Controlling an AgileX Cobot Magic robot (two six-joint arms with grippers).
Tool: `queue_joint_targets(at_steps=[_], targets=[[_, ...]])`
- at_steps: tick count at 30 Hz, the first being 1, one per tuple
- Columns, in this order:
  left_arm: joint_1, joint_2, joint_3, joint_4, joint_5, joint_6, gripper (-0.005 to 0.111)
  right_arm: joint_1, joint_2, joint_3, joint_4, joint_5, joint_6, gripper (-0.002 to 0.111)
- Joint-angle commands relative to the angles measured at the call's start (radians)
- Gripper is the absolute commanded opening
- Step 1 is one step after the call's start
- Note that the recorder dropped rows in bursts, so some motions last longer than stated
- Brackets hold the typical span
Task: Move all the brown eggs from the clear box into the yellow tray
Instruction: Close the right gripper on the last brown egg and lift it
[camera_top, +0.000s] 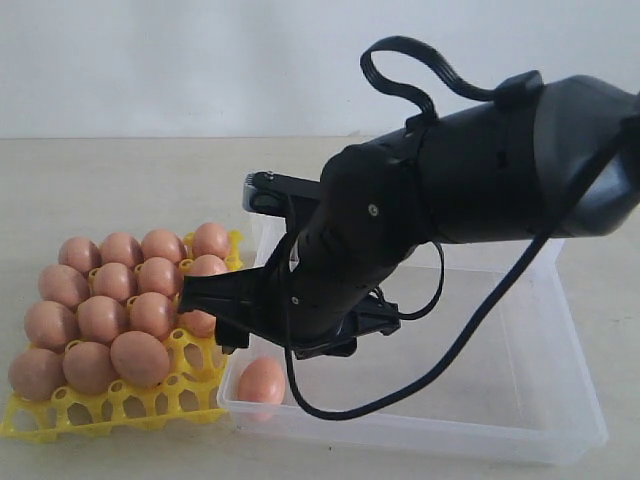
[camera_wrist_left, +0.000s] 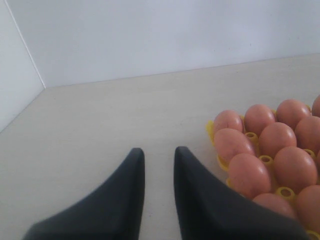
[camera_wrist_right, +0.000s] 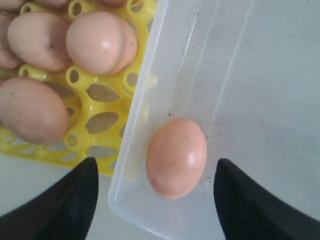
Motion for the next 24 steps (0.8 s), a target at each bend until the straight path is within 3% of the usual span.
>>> queue_joint_targets(at_steps=[1,24], targets=[[0.002,-0.002,0.004,-0.002,-0.002,-0.002,0.022,-0.007,0.002,-0.003,-0.071,-0.006,0.129,0.063],[0.002,-0.002,0.004,-0.002,-0.002,-0.002,0.022,0.014,0.075,-0.003,-0.036,0.024,0.199,0.063]])
